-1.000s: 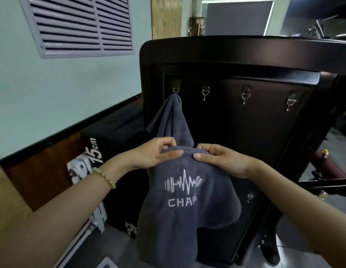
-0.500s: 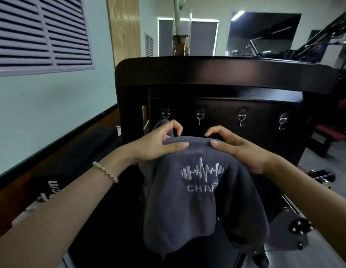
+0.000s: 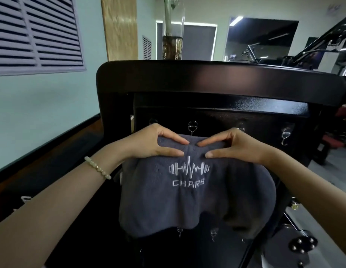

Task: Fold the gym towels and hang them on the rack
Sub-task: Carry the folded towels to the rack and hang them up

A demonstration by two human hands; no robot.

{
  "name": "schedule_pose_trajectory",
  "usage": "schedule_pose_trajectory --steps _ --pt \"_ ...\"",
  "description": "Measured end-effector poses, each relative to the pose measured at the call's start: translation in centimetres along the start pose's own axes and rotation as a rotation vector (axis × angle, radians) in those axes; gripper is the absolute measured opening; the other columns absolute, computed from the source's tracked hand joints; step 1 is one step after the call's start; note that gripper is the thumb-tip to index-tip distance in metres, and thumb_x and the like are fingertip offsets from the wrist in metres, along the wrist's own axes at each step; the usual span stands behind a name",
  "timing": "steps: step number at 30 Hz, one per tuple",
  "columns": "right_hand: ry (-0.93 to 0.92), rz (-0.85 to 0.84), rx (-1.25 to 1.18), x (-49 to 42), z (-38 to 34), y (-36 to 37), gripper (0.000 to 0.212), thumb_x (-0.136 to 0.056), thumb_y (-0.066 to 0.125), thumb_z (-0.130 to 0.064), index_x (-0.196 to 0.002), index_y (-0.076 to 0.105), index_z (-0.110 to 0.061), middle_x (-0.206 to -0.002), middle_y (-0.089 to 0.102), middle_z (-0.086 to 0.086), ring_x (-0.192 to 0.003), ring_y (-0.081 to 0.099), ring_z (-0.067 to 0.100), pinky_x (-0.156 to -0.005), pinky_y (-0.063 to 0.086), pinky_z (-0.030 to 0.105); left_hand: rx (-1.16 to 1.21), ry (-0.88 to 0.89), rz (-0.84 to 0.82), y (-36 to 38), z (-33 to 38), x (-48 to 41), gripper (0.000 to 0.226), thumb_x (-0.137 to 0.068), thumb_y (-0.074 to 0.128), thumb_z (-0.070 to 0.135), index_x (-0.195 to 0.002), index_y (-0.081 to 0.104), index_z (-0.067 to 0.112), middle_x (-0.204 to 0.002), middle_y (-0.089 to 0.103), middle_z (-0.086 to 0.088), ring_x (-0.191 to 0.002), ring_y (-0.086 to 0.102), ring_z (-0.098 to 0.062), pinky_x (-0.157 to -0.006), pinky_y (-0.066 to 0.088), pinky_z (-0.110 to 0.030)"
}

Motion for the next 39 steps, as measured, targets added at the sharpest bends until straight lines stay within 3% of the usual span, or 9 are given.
schedule_pose_trajectory --steps 5,11,14,19,23,27,31,36,39 --pt "-0.135 0.231 0.295 -2.8 2.3 -2.1 0.047 -0.071 0.079 -0.03 -0.116 0.068 -0.022 -0.106 0.068 -0.016 -0.1 0.063 -0.004 -0.089 0.047 0.015 -0.243 -0.008 0.215 0.1 -1.2 -2.9 0.04 -0.071 0.076 0.05 -0.11 0.066 0.048 -0.116 0.064 0.023 -0.111 0.055 0.004 -0.101 0.044 -0.027" --pt "-0.305 0.449 0.541 -4.1 4.9 -2.2 0.045 -0.082 0.071 -0.034 -0.125 0.061 -0.028 -0.104 0.054 -0.011 -0.093 0.058 0.007 -0.086 0.048 0.022 -0.434 -0.051 0.393 1.3 -3.4 -5.3 0.036 -0.082 0.068 0.047 -0.117 0.062 0.046 -0.122 0.063 0.015 -0.114 0.055 -0.006 -0.088 0.038 -0.02" --pt "-0.36 0.51 0.704 -4.1 5.9 -1.8 0.033 -0.088 0.06 -0.041 -0.118 0.067 -0.03 -0.114 0.052 -0.006 -0.078 0.058 0.011 -0.07 0.054 0.032 -0.376 -0.045 0.46 1.7 -4.2 -5.4 0.036 -0.08 0.067 0.051 -0.115 0.063 0.044 -0.12 0.063 0.018 -0.111 0.055 -0.003 -0.084 0.037 -0.017" --pt "-0.434 0.643 0.942 -4.1 6.5 -0.8 0.034 -0.094 0.049 -0.039 -0.115 0.07 -0.024 -0.099 0.058 0.007 -0.061 0.059 0.019 -0.043 0.048 0.03 -0.435 -0.064 0.503 3.2 -4.1 -5.3 0.046 -0.077 0.062 0.062 -0.118 0.054 0.044 -0.112 0.06 0.019 -0.091 0.054 -0.001 -0.073 0.039 -0.02" --pt "-0.357 0.682 0.857 -3.3 7.9 1.5 0.044 -0.093 0.049 -0.047 -0.121 0.066 -0.019 -0.104 0.056 0.004 -0.069 0.06 0.014 -0.049 0.048 0.025 -0.484 -0.103 0.59 6.0 -5.3 -4.6 0.063 -0.075 0.059 0.066 -0.129 0.046 0.038 -0.115 0.049 0.011 -0.102 0.048 -0.009 -0.08 0.04 -0.024" --pt "-0.264 0.751 0.804 -3.0 9.0 3.0 0.05 -0.091 0.048 -0.05 -0.124 0.063 -0.016 -0.112 0.051 0.004 -0.09 0.052 0.016 -0.073 0.045 0.027 -0.682 -0.101 0.786 8.3 -6.1 -3.7 0.067 -0.072 0.056 0.064 -0.123 0.052 0.02 -0.122 0.038 -0.003 -0.106 0.034 -0.017 -0.093 0.041 -0.035" --pt "-0.183 0.758 0.871 -3.0 8.6 3.9 0.055 -0.094 0.04 -0.05 -0.132 0.056 -0.015 -0.107 0.051 0.001 -0.092 0.046 0.015 -0.078 0.038 0.028 -0.768 -0.115 0.834 9.8 -6.0 -3.1 0.061 -0.075 0.055 0.06 -0.118 0.061 0.017 -0.123 0.049 -0.006 -0.109 0.041 -0.02 -0.091 0.047 -0.039" --pt "-0.091 0.611 0.287 -1.8 9.8 5.7 0.055 -0.095 0.042 -0.047 -0.146 0.037 -0.024 -0.131 0.046 -0.013 -0.117 0.047 0.001 -0.096 0.042 0.021 -0.306 -0.148 0.635 10.6 -6.6 -3.4 0.053 -0.093 0.046 0.048 -0.136 0.05 0.018 -0.137 0.044 0.003 -0.127 0.039 -0.015 -0.108 0.034 -0.028" --pt "-0.038 0.573 -0.032 -1.7 10.0 6.1 0.049 -0.097 0.047 -0.037 -0.144 0.039 -0.026 -0.136 0.044 -0.013 -0.122 0.042 -0.009 -0.099 0.035 0.008 0.101 -0.127 0.546 10.3 -5.9 -3.7 0.037 -0.095 0.05 0.04 -0.128 0.053 0.024 -0.125 0.055 0.01 -0.117 0.05 0.0 -0.102 0.041 -0.023"
Point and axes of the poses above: each hand's wrist, its own x-axis away from the middle knuckle, its own y-axis out of the palm, z = x × y, the point moved 5 cm from there along -x, towards the middle knuckle
